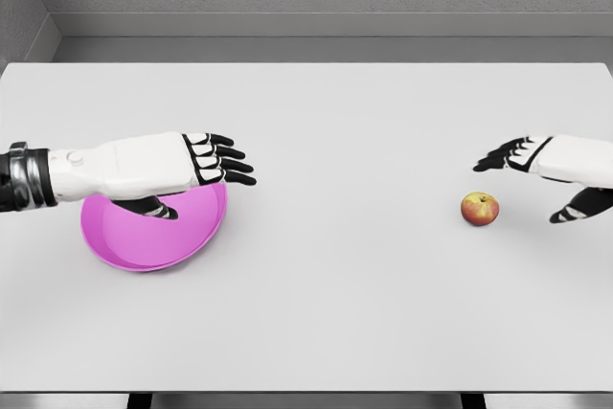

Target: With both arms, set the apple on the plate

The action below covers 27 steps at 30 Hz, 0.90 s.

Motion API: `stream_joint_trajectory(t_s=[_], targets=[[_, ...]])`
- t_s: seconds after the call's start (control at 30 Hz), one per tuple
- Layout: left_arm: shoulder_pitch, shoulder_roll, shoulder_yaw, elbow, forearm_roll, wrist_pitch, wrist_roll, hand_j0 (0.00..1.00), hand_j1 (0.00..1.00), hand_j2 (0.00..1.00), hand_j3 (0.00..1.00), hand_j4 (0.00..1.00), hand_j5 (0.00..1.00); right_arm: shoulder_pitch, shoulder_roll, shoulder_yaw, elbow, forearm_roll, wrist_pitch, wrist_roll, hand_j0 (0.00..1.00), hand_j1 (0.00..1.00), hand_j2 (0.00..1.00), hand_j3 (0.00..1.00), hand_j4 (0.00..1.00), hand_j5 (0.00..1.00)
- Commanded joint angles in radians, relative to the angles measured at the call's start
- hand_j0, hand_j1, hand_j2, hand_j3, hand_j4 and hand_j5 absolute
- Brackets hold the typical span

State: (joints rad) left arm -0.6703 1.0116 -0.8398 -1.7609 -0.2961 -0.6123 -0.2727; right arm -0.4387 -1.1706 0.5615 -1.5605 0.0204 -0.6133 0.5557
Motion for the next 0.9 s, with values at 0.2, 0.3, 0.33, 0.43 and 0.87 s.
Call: stream_joint_trajectory(t_s=[0.2,0.3,0.33,0.43,0.87], targets=[[0.002,0.001,0.001,0.000,0.006,0.001,0.000,1.00,1.00,1.00,1.00,1.00,1.00,0.000,0.037,0.034,0.129,-0.025,0.002,0.055,1.00,1.00,1.00,1.00,1.00,1.00],[0.002,0.001,0.001,0.000,0.008,0.001,0.000,1.00,1.00,1.00,1.00,1.00,1.00,-0.005,0.086,0.034,0.183,-0.025,0.002,0.055,1.00,1.00,1.00,1.00,1.00,1.00],[0.002,0.001,0.001,0.000,0.006,0.001,0.000,1.00,1.00,1.00,1.00,1.00,1.00,-0.002,0.086,0.034,0.188,-0.033,0.002,0.055,1.00,1.00,1.00,1.00,1.00,1.00],[0.002,0.001,0.001,0.000,0.006,0.001,0.000,1.00,1.00,1.00,1.00,1.00,1.00,-0.006,0.121,0.032,0.249,-0.151,0.002,0.055,1.00,1.00,1.00,1.00,1.00,1.00],[0.002,0.001,0.001,0.000,0.008,0.001,0.000,1.00,1.00,1.00,1.00,1.00,1.00,-0.017,0.212,0.034,0.264,-0.169,0.002,0.055,1.00,1.00,1.00,1.00,1.00,1.00]])
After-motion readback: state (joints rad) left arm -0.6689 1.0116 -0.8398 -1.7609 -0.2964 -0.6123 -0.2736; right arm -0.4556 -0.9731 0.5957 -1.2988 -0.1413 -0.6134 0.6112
